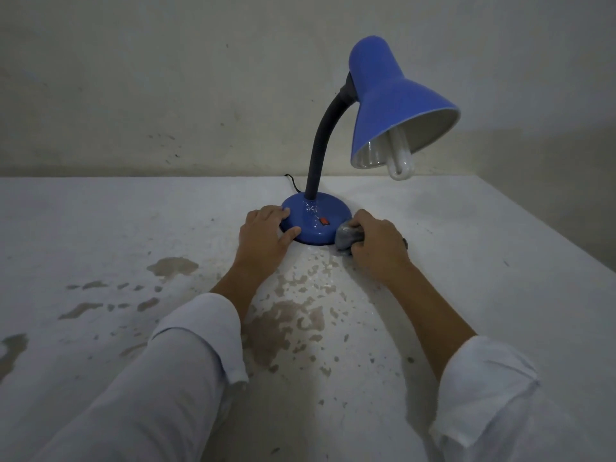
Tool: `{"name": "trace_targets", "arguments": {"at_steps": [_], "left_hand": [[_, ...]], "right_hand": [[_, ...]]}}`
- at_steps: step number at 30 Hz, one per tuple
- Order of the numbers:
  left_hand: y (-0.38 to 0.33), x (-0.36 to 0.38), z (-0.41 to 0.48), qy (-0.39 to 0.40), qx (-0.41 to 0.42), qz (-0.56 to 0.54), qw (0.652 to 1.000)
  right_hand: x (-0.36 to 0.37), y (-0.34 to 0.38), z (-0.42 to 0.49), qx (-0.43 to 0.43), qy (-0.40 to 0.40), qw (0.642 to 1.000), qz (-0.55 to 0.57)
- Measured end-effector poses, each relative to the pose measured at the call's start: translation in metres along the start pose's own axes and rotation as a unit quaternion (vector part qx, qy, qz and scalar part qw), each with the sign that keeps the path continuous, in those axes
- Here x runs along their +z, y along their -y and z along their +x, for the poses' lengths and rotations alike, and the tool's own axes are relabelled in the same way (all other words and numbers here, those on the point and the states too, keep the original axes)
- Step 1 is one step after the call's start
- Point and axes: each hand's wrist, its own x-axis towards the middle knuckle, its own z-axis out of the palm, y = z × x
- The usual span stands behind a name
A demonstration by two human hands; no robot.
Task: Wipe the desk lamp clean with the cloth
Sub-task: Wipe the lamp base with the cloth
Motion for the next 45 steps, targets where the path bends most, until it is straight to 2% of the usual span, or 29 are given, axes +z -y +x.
{"name": "trace_targets", "arguments": {"at_steps": [2, 4, 6, 11, 17, 21, 23, 26, 30, 34, 37, 40, 42, 45], "left_hand": [[0.000, 0.000, 0.000, -0.001, 0.001, 0.002, 1.000], [0.001, -0.001, -0.001, 0.000, 0.002, 0.002, 1.000], [0.001, -0.001, -0.001, 0.001, 0.001, 0.002, 1.000], [0.001, -0.002, -0.001, -0.002, 0.005, 0.000, 1.000], [0.001, -0.002, -0.001, 0.003, 0.002, 0.007, 1.000], [0.001, -0.002, -0.001, 0.001, 0.002, 0.011, 1.000], [0.001, -0.001, -0.001, 0.000, 0.004, 0.012, 1.000], [0.001, -0.001, -0.001, -0.002, 0.007, 0.011, 1.000], [0.002, -0.001, -0.001, -0.002, 0.006, 0.006, 1.000], [0.003, 0.000, 0.001, -0.007, 0.008, 0.006, 1.000], [0.003, 0.000, 0.000, -0.008, 0.009, -0.002, 1.000], [0.002, 0.000, -0.001, -0.003, 0.004, 0.006, 1.000], [0.002, -0.001, -0.001, -0.003, -0.002, 0.005, 1.000], [0.001, -0.001, -0.002, -0.009, -0.001, -0.003, 1.000]], "right_hand": [[-0.012, -0.006, 0.003, -0.006, 0.020, 0.997, 0.079], [-0.020, -0.012, 0.010, 0.007, -0.016, 0.994, 0.111], [-0.020, -0.017, 0.016, 0.035, -0.069, 0.992, 0.096], [0.004, 0.002, 0.018, 0.040, -0.016, 0.998, -0.049], [0.013, 0.012, -0.002, 0.008, -0.043, 0.997, -0.069], [-0.006, 0.004, -0.003, -0.006, 0.011, 0.997, 0.077], [-0.017, -0.006, 0.004, 0.017, -0.021, 0.993, 0.117], [-0.020, -0.015, 0.016, 0.048, -0.073, 0.992, 0.087], [0.001, 0.001, 0.013, 0.041, -0.020, 0.999, 0.002], [0.016, 0.019, -0.006, 0.022, -0.057, 0.997, -0.045], [0.012, 0.021, -0.018, -0.020, -0.018, 1.000, -0.008], [-0.005, 0.016, -0.022, -0.054, 0.019, 0.991, 0.122], [-0.011, 0.006, -0.013, -0.021, -0.023, 0.992, 0.126], [-0.006, -0.005, 0.004, 0.034, -0.072, 0.995, 0.062]]}}
